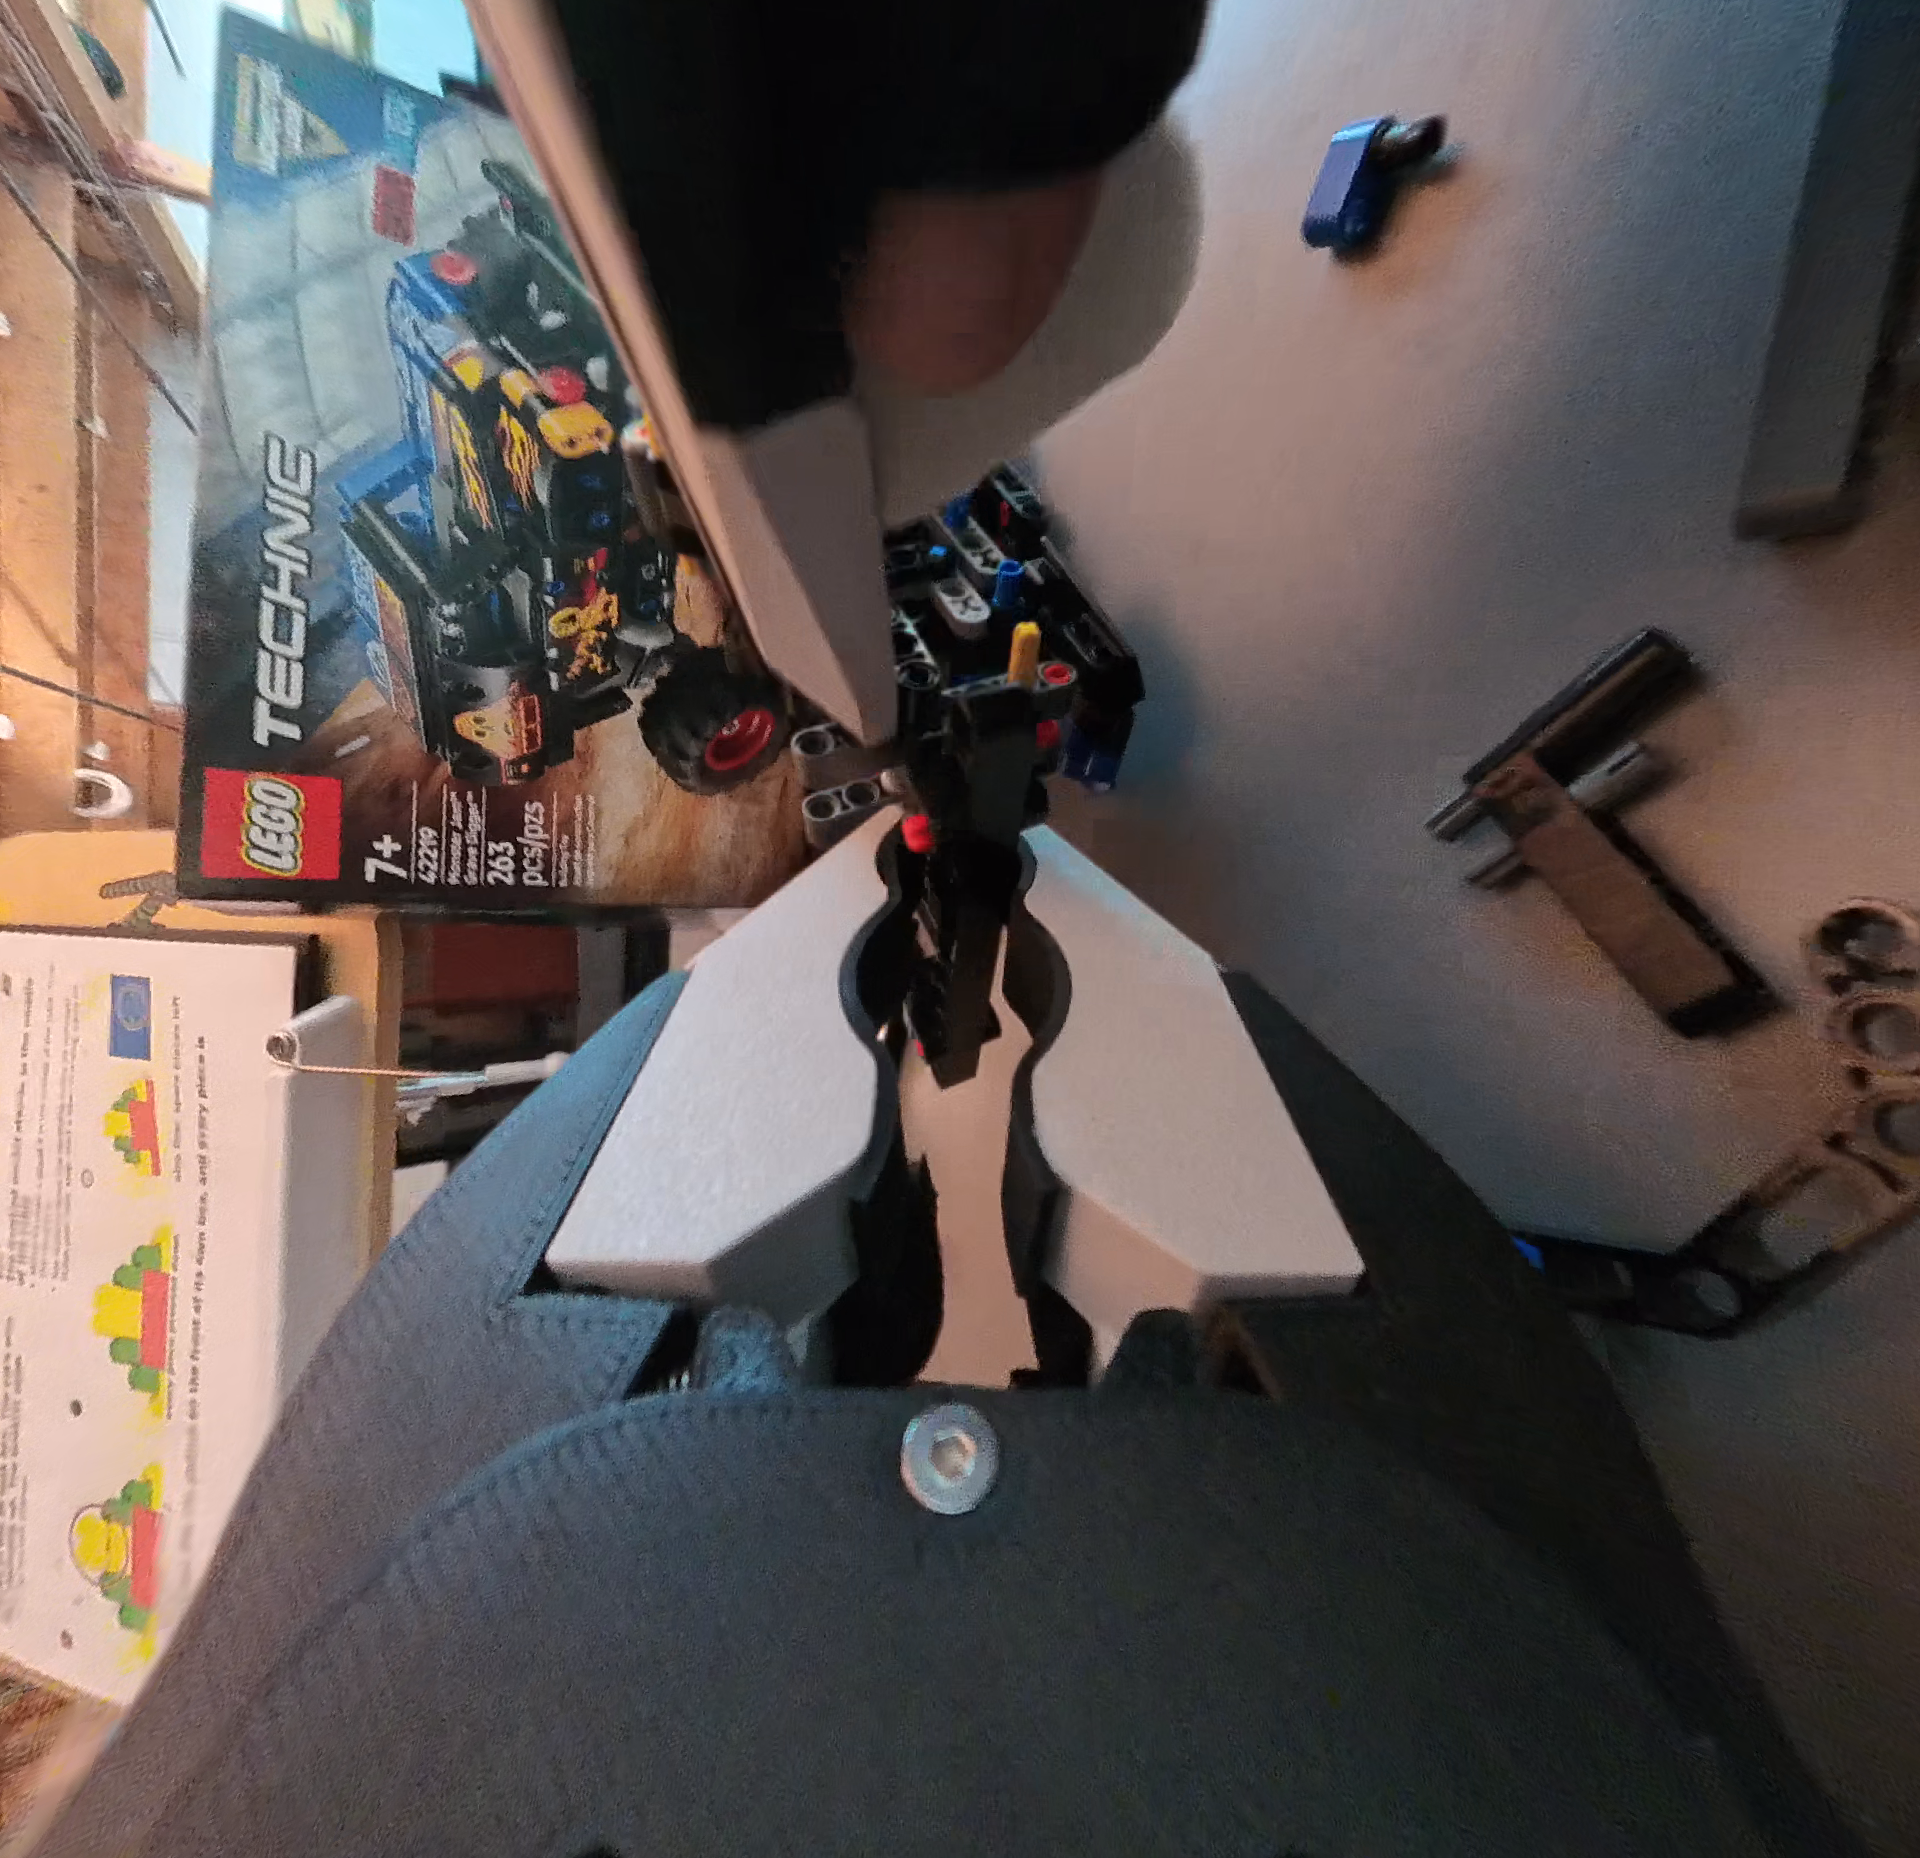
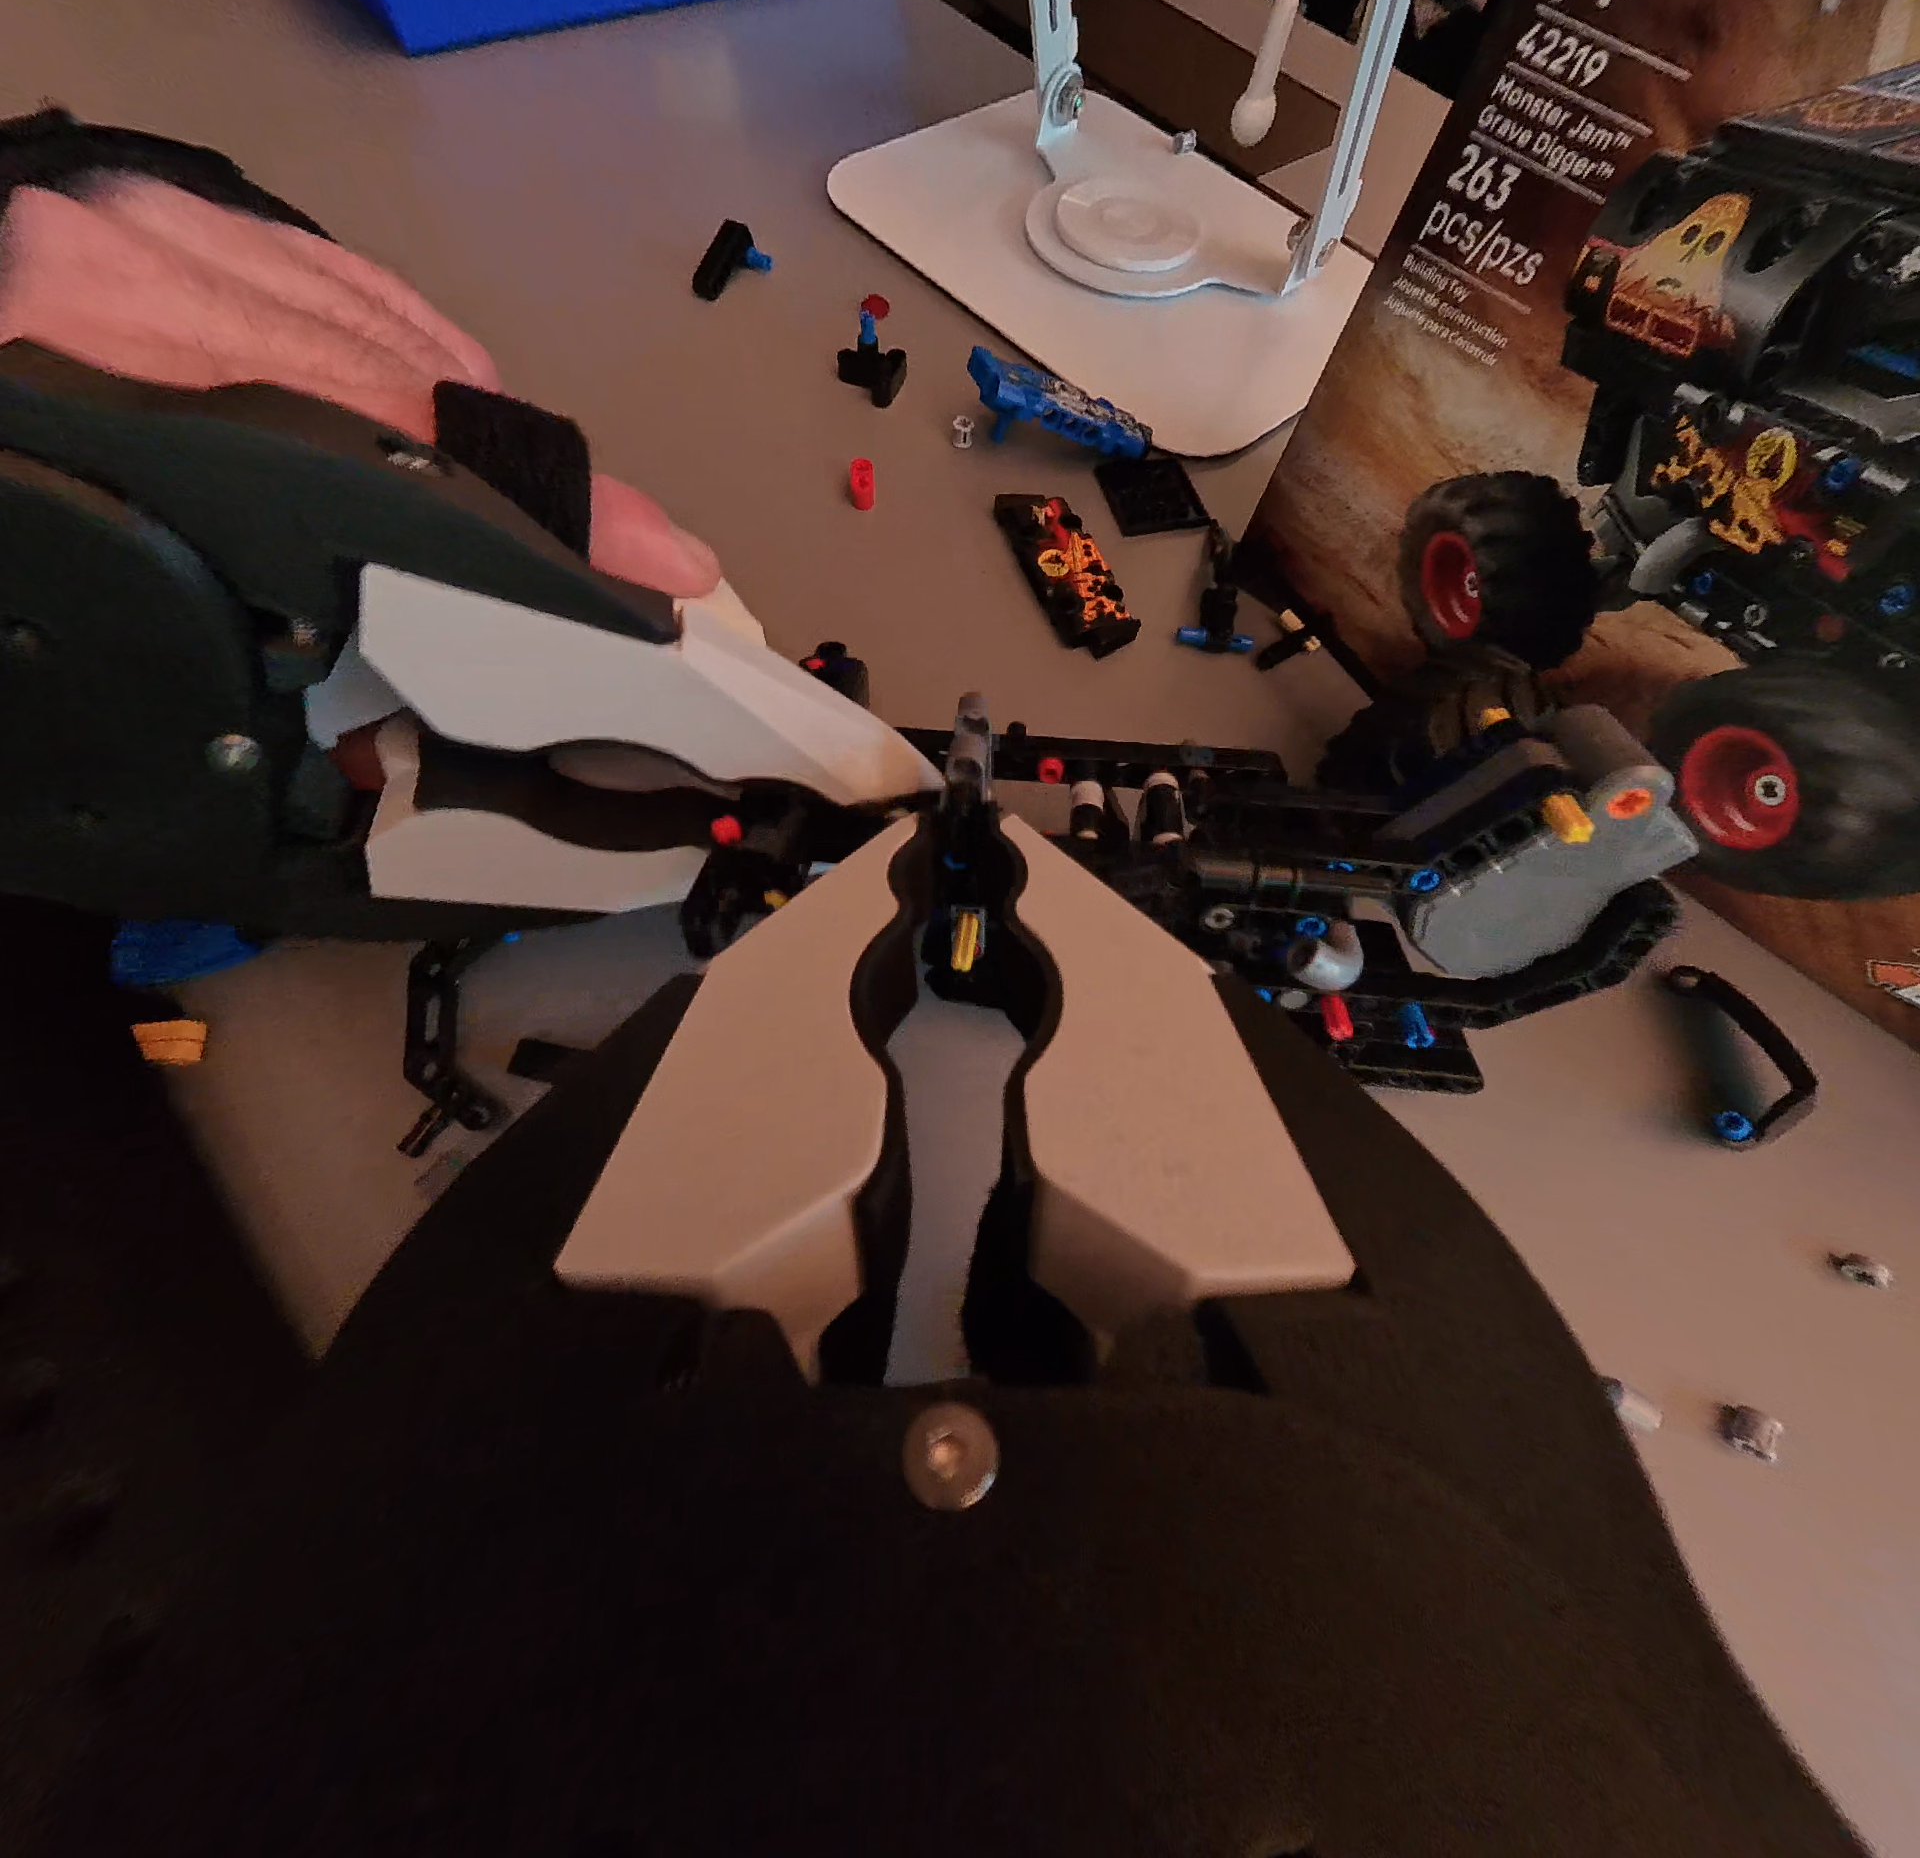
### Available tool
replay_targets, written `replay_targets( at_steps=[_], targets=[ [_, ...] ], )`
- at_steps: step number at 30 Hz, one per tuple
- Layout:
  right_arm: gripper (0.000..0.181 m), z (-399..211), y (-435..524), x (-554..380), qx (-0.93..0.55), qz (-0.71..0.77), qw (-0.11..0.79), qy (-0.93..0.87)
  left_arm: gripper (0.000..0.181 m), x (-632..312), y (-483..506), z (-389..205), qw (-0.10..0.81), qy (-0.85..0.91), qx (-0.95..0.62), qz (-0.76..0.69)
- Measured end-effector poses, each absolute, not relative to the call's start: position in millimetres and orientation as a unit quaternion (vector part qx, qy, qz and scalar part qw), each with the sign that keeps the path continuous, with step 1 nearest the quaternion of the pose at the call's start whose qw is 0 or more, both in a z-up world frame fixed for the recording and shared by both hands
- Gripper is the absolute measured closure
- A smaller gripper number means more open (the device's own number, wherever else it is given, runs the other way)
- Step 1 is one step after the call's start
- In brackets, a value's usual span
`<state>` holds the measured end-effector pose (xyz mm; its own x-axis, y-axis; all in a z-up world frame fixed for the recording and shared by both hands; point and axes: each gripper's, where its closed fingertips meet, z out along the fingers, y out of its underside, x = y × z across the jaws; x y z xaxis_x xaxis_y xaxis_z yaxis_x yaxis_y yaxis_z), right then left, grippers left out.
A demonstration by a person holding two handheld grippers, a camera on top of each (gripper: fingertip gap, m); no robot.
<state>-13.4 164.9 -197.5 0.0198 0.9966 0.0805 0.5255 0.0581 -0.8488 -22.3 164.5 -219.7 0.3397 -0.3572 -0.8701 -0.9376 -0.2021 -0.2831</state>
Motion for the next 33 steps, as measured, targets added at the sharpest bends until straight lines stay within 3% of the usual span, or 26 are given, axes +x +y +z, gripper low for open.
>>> replay_targets(
  at_steps=[20,28,33],
  targets=[
    [0.175,-203.7,165.9,6.4,-0.567,0.193,0.429,-0.676,0.171,-2.3,167.6,-227.7,0.460,0.468,-0.703,0.276],
    [0.175,-192.7,165.6,13.3,-0.621,0.290,0.413,-0.600,0.173,-2.9,171.1,-219.9,0.475,0.448,-0.710,0.265],
    [0.176,-193.7,164.8,18.2,-0.616,0.158,0.476,-0.608,0.173,-2.6,171.3,-220.9,0.475,0.450,-0.707,0.266]
  ],
)
